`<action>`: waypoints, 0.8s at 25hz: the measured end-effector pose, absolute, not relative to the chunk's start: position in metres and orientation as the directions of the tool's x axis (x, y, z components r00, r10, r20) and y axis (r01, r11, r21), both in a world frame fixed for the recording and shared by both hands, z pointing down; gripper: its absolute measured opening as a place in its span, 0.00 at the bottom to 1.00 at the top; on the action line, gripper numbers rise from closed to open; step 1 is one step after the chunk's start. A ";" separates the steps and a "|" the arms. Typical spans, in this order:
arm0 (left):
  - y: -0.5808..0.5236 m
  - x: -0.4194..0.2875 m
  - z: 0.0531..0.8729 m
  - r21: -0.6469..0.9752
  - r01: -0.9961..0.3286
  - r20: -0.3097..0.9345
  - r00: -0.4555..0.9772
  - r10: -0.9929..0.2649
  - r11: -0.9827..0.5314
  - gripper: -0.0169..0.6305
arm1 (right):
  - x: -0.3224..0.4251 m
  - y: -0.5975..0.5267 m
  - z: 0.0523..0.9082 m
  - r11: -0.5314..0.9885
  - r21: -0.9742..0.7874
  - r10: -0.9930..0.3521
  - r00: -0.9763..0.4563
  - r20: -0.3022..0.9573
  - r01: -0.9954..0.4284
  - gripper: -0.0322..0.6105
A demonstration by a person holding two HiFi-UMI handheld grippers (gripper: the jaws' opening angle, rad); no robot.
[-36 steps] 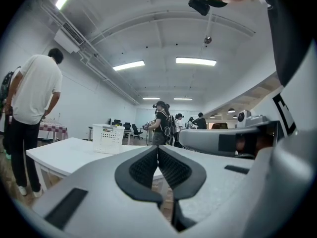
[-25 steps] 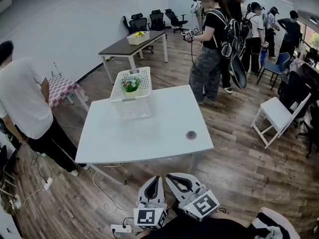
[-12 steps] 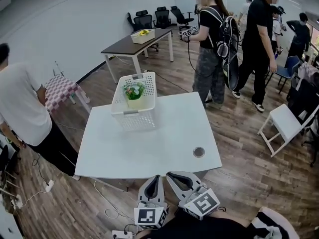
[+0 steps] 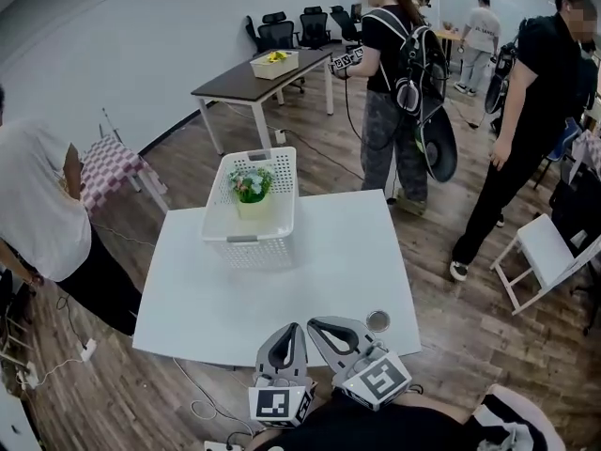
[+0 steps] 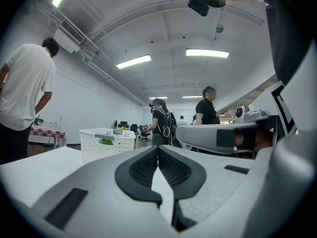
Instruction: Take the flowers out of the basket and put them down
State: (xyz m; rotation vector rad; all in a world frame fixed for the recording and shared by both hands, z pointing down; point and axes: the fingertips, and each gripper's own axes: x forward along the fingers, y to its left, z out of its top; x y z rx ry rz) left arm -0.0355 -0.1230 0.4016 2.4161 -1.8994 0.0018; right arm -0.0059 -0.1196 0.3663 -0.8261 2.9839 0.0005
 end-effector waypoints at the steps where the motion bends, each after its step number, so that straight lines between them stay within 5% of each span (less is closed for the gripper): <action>1: -0.130 -0.036 0.401 0.059 -0.971 0.030 0.232 -0.972 -0.230 0.04 | -0.007 -0.127 0.366 0.861 -0.010 -0.508 -0.860 -0.042 -0.508 0.08; 20: -0.192 -0.073 0.410 0.105 -0.983 0.059 0.160 -0.985 -0.153 0.04 | -0.045 -0.189 0.384 0.893 -0.059 -0.448 -0.894 -0.006 -0.447 0.08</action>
